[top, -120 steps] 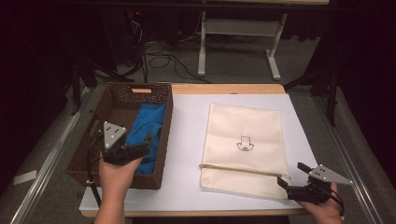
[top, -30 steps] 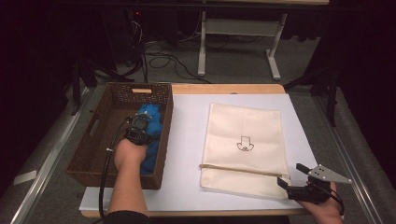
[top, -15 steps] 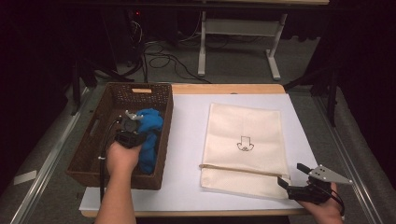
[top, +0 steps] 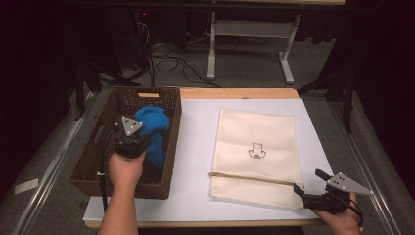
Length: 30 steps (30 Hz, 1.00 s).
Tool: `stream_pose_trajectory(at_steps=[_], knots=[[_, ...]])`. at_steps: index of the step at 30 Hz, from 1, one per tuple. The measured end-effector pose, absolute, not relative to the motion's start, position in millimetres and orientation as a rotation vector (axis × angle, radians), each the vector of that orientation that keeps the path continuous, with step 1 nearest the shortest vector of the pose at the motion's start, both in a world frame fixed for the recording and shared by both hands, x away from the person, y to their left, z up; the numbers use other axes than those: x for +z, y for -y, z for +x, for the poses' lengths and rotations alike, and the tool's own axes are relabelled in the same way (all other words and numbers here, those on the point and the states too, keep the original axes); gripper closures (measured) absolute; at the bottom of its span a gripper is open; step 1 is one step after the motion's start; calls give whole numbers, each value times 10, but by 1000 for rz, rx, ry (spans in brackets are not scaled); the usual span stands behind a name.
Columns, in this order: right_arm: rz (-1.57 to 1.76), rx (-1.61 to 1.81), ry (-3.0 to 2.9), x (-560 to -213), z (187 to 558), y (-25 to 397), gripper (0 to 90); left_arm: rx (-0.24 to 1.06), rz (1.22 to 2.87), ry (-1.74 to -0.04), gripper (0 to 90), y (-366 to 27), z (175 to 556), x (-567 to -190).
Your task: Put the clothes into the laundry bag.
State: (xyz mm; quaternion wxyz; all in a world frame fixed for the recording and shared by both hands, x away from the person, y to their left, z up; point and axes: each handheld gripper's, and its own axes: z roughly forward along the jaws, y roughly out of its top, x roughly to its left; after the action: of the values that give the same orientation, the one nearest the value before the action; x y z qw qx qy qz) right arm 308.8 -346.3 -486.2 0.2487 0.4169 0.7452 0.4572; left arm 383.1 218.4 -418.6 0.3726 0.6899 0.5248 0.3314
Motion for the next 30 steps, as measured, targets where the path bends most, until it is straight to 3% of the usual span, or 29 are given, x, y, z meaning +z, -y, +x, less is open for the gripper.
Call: stream_pose_trajectory(at_steps=[9, 30], knots=[[1098, 1219, -2033, -4828, 3062, 3430, 12, 945, 1662, -1274, 723, -2197, 3699, -4133], [1110, 1230, -2026, -4841, 3081, 3455, 5, 1027, 1462, -1152, 724, -2260, 3496, -3953]])
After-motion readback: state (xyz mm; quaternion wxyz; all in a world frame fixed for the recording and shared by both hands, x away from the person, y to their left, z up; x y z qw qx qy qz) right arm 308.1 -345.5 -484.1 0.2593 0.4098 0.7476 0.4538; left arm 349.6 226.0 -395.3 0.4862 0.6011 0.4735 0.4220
